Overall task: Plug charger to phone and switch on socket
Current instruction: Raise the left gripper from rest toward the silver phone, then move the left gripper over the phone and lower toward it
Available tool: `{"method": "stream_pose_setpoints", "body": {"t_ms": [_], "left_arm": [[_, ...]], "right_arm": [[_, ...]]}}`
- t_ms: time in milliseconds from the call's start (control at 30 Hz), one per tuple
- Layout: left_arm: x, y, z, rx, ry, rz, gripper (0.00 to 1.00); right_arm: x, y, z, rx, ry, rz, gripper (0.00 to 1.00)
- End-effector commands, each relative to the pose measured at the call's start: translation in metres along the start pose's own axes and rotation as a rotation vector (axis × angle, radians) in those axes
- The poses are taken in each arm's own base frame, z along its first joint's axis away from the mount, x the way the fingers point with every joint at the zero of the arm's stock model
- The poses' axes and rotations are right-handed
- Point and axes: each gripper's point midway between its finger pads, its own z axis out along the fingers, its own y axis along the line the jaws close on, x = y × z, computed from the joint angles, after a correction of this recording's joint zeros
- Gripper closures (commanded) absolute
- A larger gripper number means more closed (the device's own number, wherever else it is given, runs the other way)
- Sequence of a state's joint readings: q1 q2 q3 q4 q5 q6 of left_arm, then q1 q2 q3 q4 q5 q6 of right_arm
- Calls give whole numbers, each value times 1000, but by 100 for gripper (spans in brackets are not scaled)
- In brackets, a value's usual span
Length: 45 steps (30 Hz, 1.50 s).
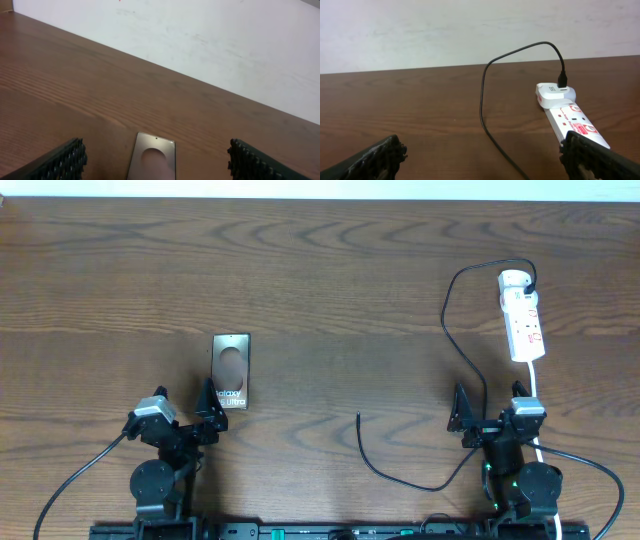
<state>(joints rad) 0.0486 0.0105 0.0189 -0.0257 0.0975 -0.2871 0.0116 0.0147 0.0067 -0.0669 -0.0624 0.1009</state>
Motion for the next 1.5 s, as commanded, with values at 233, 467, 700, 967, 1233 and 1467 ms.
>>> {"method": "stream_pose_setpoints", "body": {"t_ms": [233,467,700,967,1233,1467], "left_arm": [[13,5,1,-16,40,11,11],[-4,-1,-2,-5,10,69,11],[-84,-31,0,-1,-1,191,11],[-154,-67,82,-3,348,212,11],[-99,-45,131,-155,959,144,11],[-34,-20,146,-211,1182,114,11]], "right_arm": [[1,1,0,-2,3,-6,1],[1,1,0,-2,3,-6,1],[1,1,0,-2,4,-5,1],[1,1,0,-2,3,-6,1],[1,1,0,-2,4,-5,1],[1,1,0,-2,3,-6,1]]}}
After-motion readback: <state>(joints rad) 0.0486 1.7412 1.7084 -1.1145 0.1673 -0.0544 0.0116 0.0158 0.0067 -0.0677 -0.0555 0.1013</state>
